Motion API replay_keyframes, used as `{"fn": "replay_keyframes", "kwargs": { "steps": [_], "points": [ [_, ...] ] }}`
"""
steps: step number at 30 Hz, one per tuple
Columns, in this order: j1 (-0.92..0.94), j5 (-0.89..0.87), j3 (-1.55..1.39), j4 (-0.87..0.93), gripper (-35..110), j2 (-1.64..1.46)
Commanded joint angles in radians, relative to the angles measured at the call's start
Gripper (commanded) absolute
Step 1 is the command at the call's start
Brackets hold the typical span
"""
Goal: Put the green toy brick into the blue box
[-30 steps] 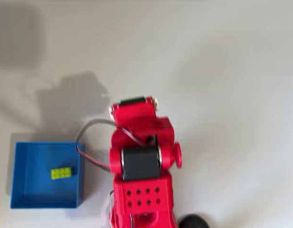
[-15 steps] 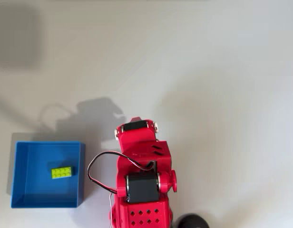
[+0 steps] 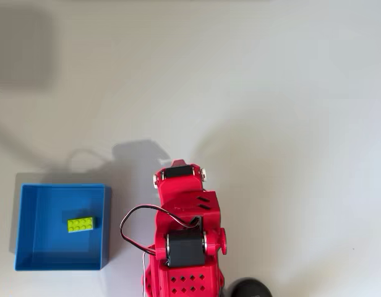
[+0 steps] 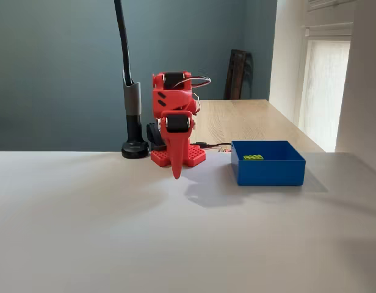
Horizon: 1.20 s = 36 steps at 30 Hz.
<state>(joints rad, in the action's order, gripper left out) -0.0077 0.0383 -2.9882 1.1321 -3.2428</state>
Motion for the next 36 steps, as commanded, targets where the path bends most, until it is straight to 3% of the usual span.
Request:
{"fn": "replay_keyframes", "kwargs": {
  "steps": [1, 36],
  "points": [
    [0.023, 0.003, -0.017, -0.011, 0, -0.015],
    [0.025, -0.009, -0.064, -0.021, 0, -0.018]
  ]
}}
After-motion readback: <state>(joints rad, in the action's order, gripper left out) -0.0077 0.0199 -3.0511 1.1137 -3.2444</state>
